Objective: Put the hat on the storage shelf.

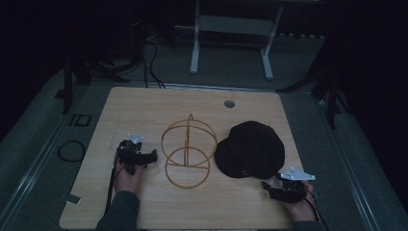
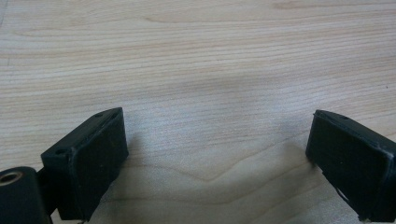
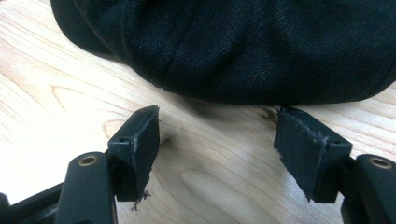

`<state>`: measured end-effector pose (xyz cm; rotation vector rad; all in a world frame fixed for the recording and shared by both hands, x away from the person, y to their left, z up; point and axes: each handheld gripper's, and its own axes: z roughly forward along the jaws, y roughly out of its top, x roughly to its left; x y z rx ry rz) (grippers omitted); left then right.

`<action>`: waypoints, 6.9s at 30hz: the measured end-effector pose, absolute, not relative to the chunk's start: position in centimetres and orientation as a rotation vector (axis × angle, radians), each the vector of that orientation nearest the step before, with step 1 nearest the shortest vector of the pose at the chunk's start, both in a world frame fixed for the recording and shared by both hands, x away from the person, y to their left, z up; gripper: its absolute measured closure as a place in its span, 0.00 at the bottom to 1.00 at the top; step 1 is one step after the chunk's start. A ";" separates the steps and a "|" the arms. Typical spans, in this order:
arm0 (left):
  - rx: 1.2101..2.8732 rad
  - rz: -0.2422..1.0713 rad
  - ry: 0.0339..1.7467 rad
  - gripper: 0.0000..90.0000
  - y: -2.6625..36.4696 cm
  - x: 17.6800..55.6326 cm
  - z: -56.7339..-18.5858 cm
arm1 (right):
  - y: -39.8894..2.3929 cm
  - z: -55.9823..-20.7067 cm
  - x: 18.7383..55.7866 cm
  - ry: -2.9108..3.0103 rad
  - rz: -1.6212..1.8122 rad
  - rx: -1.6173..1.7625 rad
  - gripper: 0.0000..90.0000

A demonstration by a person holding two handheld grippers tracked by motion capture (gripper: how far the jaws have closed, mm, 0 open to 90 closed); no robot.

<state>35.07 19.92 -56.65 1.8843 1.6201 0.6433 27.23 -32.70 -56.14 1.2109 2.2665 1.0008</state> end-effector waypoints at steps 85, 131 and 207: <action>1.881 0.644 1.623 0.06 19.9 35.1 -56.7 | -22.2 -46.5 29.7 2.680 1.011 0.593 0.45; 1.879 0.645 1.622 0.06 19.9 35.1 -56.7 | -22.2 -42.7 39.2 2.659 0.823 0.587 0.22; 1.879 0.645 1.623 0.06 19.9 35.1 -56.7 | -24.1 -44.2 41.4 2.784 0.533 0.633 0.94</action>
